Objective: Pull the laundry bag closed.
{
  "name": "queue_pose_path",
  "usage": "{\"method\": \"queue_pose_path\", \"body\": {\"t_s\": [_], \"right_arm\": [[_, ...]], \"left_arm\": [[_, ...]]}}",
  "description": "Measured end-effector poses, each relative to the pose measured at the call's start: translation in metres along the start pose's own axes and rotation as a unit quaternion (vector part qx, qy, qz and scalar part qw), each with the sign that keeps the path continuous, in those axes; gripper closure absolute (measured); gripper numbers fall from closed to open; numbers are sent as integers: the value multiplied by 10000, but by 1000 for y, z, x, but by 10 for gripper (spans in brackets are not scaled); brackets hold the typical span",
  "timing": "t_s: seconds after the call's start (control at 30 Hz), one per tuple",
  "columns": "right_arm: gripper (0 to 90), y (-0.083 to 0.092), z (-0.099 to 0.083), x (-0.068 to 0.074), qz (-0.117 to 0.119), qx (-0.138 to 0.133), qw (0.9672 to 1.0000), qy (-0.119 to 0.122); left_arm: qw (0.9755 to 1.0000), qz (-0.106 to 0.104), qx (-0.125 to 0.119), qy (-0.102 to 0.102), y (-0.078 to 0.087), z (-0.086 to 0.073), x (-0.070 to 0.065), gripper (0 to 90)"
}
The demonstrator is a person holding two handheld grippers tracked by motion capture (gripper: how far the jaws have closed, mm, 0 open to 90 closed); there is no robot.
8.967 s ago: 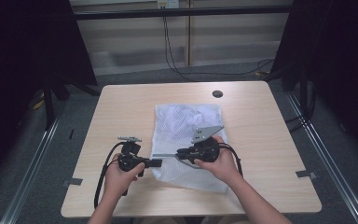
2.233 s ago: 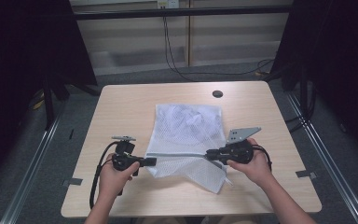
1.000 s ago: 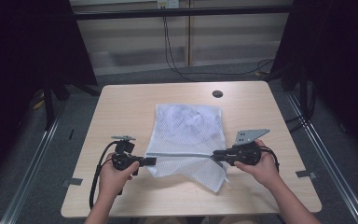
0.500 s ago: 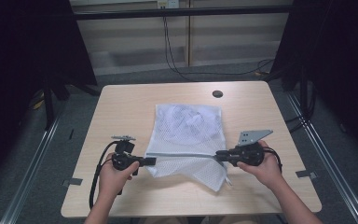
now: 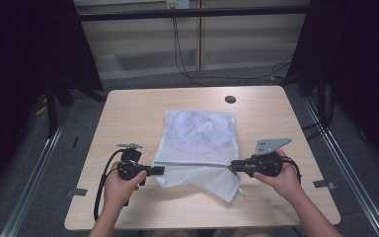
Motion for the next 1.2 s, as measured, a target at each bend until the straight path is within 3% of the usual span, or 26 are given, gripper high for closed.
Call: {"method": "queue_pose_path", "body": {"t_s": [1.2], "right_arm": [[821, 15, -8, -5, -34, -53, 9999, -78]], "left_arm": [[10000, -33, 7, 2, 0, 0, -2, 892]]}}
Point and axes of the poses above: each handheld gripper's, and its own axes: y roughly backward along the jaws, z roughly out of its top, x roughly to its left, the point moved 10 cm from there along -y, roughly forward along the jaws, and after that the axes turned 5 degrees about x, right-handed, at the moved point
